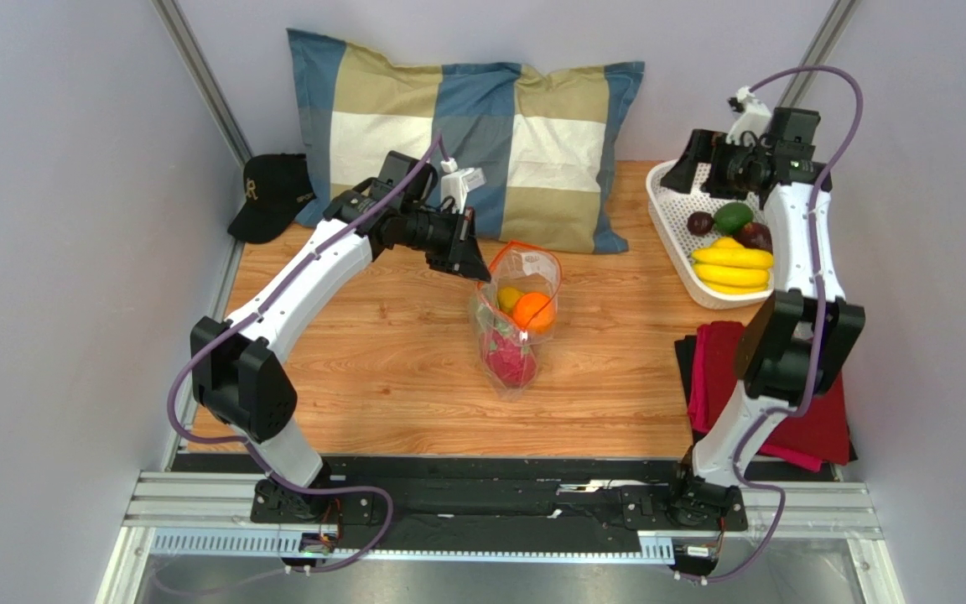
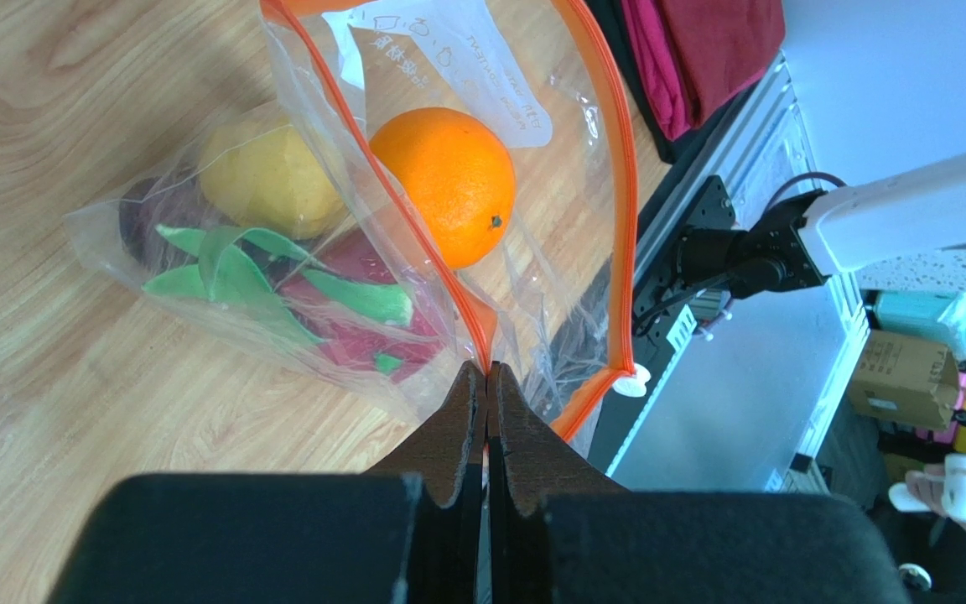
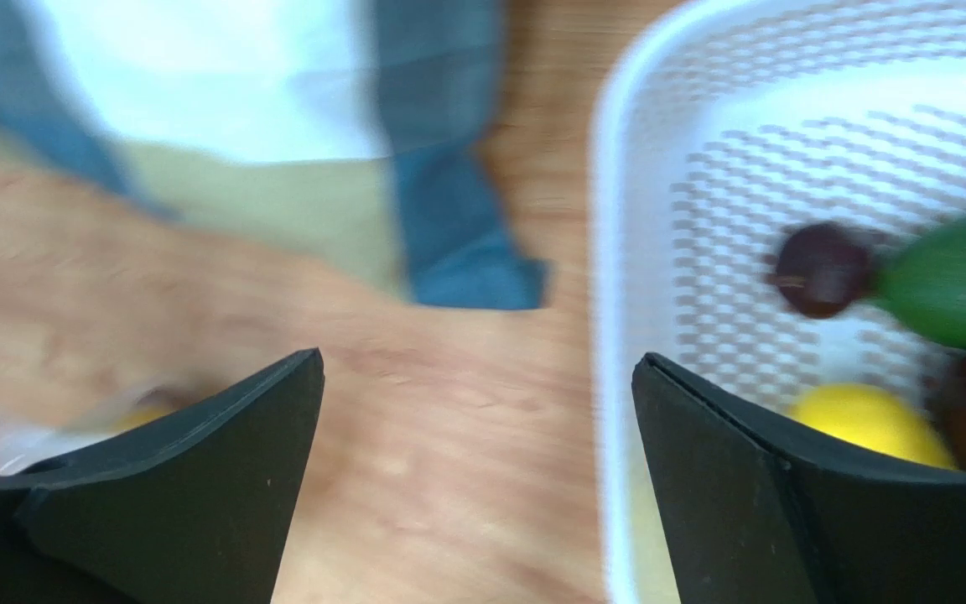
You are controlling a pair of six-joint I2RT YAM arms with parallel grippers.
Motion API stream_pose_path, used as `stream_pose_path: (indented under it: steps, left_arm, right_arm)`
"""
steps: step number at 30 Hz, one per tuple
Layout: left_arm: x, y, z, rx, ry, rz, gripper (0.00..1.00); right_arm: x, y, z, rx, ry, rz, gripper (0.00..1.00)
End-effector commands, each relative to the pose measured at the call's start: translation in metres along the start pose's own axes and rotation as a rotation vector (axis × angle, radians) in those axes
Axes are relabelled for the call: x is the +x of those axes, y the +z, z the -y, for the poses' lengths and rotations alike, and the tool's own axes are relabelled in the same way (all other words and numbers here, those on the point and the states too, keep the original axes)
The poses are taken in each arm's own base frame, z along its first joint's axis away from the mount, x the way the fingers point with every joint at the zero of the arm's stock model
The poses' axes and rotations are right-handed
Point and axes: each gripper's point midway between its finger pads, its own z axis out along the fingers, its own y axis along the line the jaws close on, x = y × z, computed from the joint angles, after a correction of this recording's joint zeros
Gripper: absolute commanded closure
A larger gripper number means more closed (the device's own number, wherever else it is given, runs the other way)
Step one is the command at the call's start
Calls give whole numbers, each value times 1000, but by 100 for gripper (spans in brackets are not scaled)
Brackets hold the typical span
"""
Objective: Place the food in the zip-top bag and seal the zipper
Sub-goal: Pick up the fake fruit from the bin.
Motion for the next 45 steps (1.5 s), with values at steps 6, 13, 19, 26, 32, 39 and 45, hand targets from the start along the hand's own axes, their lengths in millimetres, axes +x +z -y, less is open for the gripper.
stream_pose_path:
  steps: [6, 13, 19, 26, 32, 39, 45]
  left_arm:
    - [-12, -7, 10, 13, 63, 42, 100]
    - [-12, -4, 7, 15, 54, 35, 100]
    - [-10, -1, 3, 13, 45, 28, 100]
    - [-6, 1, -3, 5, 28, 18, 100]
    - [-7, 2, -5, 7, 19, 21, 100]
    - [-10, 5, -7, 13, 15, 16, 100]
    - [-13, 3, -4, 15, 17, 24, 100]
  right_arm:
    - [-28, 31, 187, 516, 76, 56, 5]
    - [-8, 47, 232, 650, 78, 46, 6]
    - [12, 64, 254, 696, 90, 42, 17]
    - [31, 87, 268, 679, 96, 18, 20]
    - [48, 103, 266, 646, 99, -20, 24]
    - [45, 119, 256, 574, 80, -14, 43]
    - [16, 102, 241, 560, 61, 41, 53]
